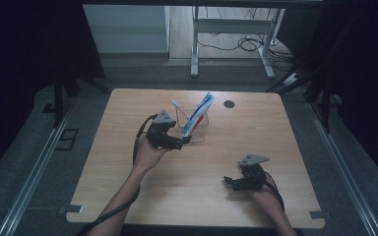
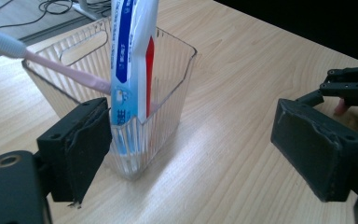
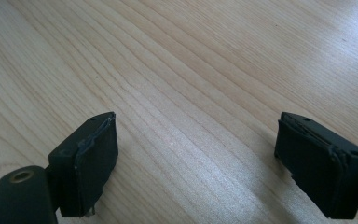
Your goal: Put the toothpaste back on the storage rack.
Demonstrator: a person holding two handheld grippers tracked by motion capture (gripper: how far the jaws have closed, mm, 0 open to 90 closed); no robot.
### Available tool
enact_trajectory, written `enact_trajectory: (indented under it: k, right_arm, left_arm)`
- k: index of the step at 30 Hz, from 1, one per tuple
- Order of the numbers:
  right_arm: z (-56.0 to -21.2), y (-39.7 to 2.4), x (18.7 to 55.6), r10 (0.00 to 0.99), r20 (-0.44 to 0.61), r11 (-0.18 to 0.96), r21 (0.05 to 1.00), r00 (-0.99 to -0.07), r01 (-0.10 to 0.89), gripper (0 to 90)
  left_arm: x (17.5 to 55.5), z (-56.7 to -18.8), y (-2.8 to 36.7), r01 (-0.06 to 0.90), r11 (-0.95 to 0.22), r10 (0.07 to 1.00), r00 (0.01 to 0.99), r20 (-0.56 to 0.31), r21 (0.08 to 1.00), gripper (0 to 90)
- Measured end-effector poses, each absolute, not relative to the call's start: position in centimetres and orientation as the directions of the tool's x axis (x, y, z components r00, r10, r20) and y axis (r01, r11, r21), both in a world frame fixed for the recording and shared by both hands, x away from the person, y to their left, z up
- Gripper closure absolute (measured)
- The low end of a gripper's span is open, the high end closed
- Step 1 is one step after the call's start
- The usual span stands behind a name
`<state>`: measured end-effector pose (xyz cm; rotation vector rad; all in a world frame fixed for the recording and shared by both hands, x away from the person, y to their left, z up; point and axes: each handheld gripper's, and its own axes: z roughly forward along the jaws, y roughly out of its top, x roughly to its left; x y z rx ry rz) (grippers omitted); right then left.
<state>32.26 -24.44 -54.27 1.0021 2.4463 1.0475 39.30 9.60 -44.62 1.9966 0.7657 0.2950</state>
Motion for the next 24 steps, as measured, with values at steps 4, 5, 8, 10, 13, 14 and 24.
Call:
enact_trajectory:
  k: [4,5,8,10,13,14,24]
  right_arm:
    - [-54.3,-24.4,32.3,0.701,0.001,0.492,0.723,-0.713,0.485,13.0]
    - [-54.3,-24.4,32.3,0.701,0.0,0.492,0.724,-0.713,0.484,13.0]
    - [-54.3,-24.4,32.3,0.702,0.001,0.492,0.723,-0.712,0.486,13.0]
    - [-54.3,-24.4,32.3,0.702,0.001,0.492,0.723,-0.713,0.485,13.0]
    - [-54.3,-24.4,32.3,0.701,0.001,0.491,0.724,-0.713,0.485,13.0]
    - [-54.3,-24.4,32.3,0.701,0.001,0.491,0.724,-0.713,0.485,13.0]
    - [-54.3,-24.4,32.3,0.701,0.001,0.492,0.723,-0.713,0.485,13.0]
  left_arm:
    - [38.8,-44.8,10.1,0.402,-0.352,0.628,0.771,-0.105,0.845,11.4]
    - [38.7,-44.8,10.2,0.403,-0.349,0.629,0.77,-0.108,0.846,11.1]
    - [38.3,-44.9,10.5,0.405,-0.343,0.632,0.767,-0.111,0.848,10.8]
    - [38.1,-44.9,10.7,0.406,-0.347,0.632,0.767,-0.109,0.846,9.9]
    - [37.7,-44.9,11.0,0.404,-0.353,0.636,0.765,-0.1,0.844,9.1]
    - [37.5,-44.9,11.0,0.402,-0.357,0.637,0.765,-0.095,0.843,8.6]
    - [35.8,-45.0,11.9,0.399,-0.375,0.641,0.763,-0.077,0.837,5.8]
